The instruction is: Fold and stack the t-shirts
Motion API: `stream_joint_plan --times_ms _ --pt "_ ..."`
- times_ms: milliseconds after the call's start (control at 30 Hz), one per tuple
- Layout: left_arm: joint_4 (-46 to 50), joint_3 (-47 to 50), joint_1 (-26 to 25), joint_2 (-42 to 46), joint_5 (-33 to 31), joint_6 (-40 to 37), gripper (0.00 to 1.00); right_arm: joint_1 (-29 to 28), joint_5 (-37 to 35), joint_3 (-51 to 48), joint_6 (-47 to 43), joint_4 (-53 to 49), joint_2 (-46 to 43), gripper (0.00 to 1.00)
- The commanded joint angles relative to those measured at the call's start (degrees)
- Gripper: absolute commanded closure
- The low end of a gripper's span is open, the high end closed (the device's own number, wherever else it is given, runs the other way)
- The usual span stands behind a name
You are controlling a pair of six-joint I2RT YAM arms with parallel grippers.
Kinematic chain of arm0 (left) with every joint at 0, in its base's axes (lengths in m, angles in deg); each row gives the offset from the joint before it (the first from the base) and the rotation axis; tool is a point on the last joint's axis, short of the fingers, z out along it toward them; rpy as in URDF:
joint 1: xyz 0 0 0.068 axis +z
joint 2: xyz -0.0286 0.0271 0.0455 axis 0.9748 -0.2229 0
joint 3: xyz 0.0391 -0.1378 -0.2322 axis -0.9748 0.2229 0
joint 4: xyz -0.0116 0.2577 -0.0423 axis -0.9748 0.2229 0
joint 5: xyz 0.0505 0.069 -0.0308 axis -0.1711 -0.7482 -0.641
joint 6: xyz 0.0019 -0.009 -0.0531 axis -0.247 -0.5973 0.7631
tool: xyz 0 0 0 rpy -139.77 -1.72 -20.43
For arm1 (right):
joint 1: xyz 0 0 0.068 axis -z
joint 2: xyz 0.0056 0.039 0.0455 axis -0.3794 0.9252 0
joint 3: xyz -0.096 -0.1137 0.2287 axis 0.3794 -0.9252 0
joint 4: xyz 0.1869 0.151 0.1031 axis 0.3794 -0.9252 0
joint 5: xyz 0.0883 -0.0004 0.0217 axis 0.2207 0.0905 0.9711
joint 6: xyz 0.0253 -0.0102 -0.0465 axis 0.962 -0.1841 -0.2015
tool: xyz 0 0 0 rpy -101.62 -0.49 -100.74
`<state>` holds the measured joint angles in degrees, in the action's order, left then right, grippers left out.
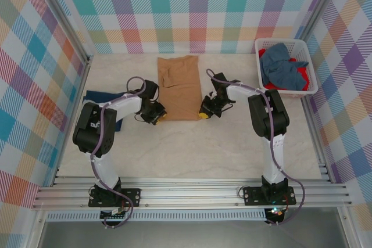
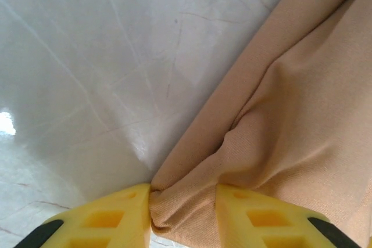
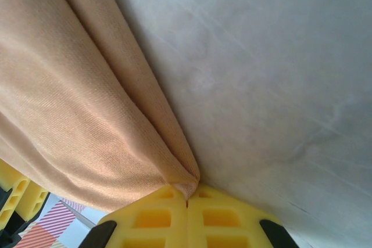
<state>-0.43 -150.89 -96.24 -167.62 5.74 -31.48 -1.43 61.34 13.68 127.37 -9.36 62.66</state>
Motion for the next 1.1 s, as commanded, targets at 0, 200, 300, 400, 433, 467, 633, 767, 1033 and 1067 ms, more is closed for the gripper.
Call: stream_joint_plan --times_ms 0,200,300,400,433,467,633,767,1033,1067 --pt "-1.83 -1.13 -0.22 -0.91 -1.69 -2.58 0.66 -0.44 -1.34 0.18 0.57 -2.93 -0.91 1.00" --pt "-0.73 -4.97 -0.22 -5.54 -1.64 -4.95 0.78 -0.44 -1.12 1.04 0.11 -3.77 -0.24 1.00" --pt "-0.09 -6.02 -0.26 -6.02 -3.75 -6.64 0.87 -0.49 -0.94 0.77 0.12 -3.60 -0.20 1.00" --pt "0.15 -6.99 -0.28 -5.26 -5.18 -8.13 0.94 -0.47 -0.73 0.58 0.05 -3.22 -0.59 1.00" --pt "0.27 -7.31 -0.26 -4.87 -5.41 -8.68 0.95 -0.47 -0.74 0.80 -0.12 -3.54 -0.70 1.00" --pt "0.17 -7.58 -0.31 -4.34 -5.46 -9.13 0.97 -0.45 -0.87 1.05 -0.35 -3.85 -0.89 1.00" --pt "2.76 -7.95 -1.36 -1.15 -4.88 -11.29 1.00 -0.44 -2.76 0.43 -1.02 -4.16 -3.82 1.00" --pt "4.28 -4.46 -2.55 3.42 -2.50 -11.81 1.00 -0.53 -4.48 -1.60 -1.85 -4.20 -7.46 1.00" --pt "8.07 5.84 -6.99 15.31 2.44 -11.61 1.00 -1.26 -3.55 -11.88 -4.16 -7.06 -17.08 1.00" --pt "8.97 7.12 -8.17 17.33 2.95 -11.66 1.00 -1.52 -3.29 -14.07 -4.61 -7.79 -19.22 1.00"
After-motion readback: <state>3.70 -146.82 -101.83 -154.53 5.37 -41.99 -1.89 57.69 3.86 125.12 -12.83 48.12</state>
